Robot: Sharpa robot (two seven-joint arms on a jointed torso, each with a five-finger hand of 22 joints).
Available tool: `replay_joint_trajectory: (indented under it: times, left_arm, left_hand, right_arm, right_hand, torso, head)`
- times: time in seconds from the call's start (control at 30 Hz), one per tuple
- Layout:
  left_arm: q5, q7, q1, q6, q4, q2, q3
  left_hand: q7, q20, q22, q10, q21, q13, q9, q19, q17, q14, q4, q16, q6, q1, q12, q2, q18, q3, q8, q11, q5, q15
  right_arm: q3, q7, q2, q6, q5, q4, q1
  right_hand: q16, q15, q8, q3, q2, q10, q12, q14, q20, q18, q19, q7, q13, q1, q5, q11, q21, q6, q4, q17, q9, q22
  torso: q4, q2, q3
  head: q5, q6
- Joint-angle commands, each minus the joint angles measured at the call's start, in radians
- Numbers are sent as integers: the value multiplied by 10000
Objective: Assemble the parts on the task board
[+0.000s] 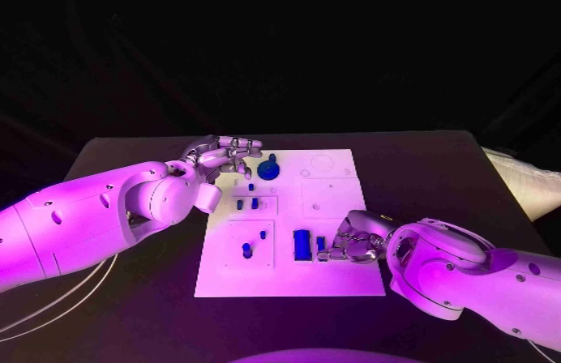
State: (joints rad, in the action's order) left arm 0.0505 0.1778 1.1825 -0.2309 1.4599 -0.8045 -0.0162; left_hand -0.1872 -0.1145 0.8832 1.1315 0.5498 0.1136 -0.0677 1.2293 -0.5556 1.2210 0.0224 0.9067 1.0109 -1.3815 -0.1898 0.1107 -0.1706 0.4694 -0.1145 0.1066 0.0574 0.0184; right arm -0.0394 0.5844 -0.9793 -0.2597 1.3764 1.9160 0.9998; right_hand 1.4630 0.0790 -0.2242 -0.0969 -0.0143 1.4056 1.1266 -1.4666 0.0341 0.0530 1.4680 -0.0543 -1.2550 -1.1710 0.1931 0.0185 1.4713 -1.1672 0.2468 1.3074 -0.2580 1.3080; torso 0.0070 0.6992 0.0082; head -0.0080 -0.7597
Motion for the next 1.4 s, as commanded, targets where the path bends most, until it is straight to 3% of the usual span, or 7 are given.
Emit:
replay_joint_trajectory:
  times: [0.03, 0.5, 0.7, 0.9, 1.03, 1.17, 1.4]
  left_arm:
    - [41, 9, -1, 200, 5, 22, 4]
    - [95, -16, -2, 219, -9, 36, 3]
    - [108, -23, -2, 211, -7, 26, 1]
    - [110, -27, -2, 201, -15, 21, -2]
    - [111, -28, -3, 200, -18, 23, -4]
    - [111, -32, -3, 203, -21, 26, -6]
    - [112, 2, -28, 173, -44, 27, -10]
  left_hand:
    - [8, 2, -10, -68, -62, -6, 5, 28, 15, -71, 74, 33, -53, -74, -60, 6, -117, 20, -31, 4, 34, -12]
    - [8, 2, -10, -68, -62, -6, 5, 28, 15, -71, 74, 33, -53, -74, -60, 6, -117, 20, -31, 4, 34, -12]
    - [8, 2, -10, -68, -62, -6, 5, 28, 15, -71, 74, 33, -53, -74, -60, 6, -117, 20, -31, 4, 34, -12]
    - [8, 2, -10, -68, -62, -6, 5, 28, 15, -71, 74, 33, -53, -74, -60, 6, -117, 20, -31, 4, 34, -12]
    - [8, 2, -10, -68, -62, -6, 5, 28, 15, -71, 74, 33, -53, -74, -60, 6, -117, 20, -31, 4, 34, -12]
    - [8, 2, -10, -68, -62, -6, 5, 28, 15, -71, 74, 33, -53, -74, -60, 6, -117, 20, -31, 4, 34, -12]
    - [8, 2, -10, -68, -62, -6, 5, 28, 15, -71, 74, 33, -53, -74, -60, 6, -117, 20, -31, 4, 34, -12]
  right_arm:
    - [-2, -275, -36, 298, 174, -4, -15]
    - [-2, -217, 73, 424, 241, -197, -18]
    - [-3, -147, 222, 461, 392, -405, -105]
    - [-3, -148, 257, 277, 449, -498, -140]
    - [-3, -248, 254, 144, 408, -485, -147]
    - [-2, -518, 207, -28, 243, -408, -149]
    - [55, -1764, -73, -755, -906, -222, -24]
  right_hand:
    - [-17, 34, -36, -49, 24, -16, -69, -764, -61, -153, 252, -12, 12, -186, -74, -2, -14, 59, -75, 1263, -14, 1106]
    - [-8, 33, -59, -75, 223, -8, -71, -768, -58, -154, 255, -16, -15, -542, -58, -3, -13, 77, -232, 1278, -35, 1115]
    - [-5, 45, -77, -53, 324, -6, -84, -770, -65, -158, 264, -1, -32, -1030, -78, 12, -4, 95, -526, 1284, -51, 1134]
    - [3, 41, -85, -90, 421, 7, -73, -772, -66, -159, 267, -12, -47, -986, -100, 5, -2, 88, -475, 1295, -55, 1139]
    - [-1, 30, -87, -249, 449, 7, -99, -772, -58, -159, 266, -27, -40, -798, -90, -9, -4, 96, -333, 1291, -57, 1137]
    - [-22, 21, -88, -478, 404, -3, -143, -767, -49, -153, 254, -33, -25, -582, -50, -18, -23, 117, -162, 1268, -60, 1115]
    - [-300, -19, -4, -830, 256, -279, -728, -687, -32, -62, 53, -100, 331, -475, 101, -75, -292, 326, 1, 947, -35, 741]
  torso:
    - [1, 3, -2]
    - [8, 4, -10]
    - [24, 14, 10]
    - [11, 1, -7]
    - [1, 7, 1]
    - [5, 7, 7]
    - [26, -20, -10]
  head:
    - [-2, 3]
    - [-21, -23]
    - [22, -77]
    - [33, -73]
    - [49, -66]
    - [35, -75]
    - [42, -29]
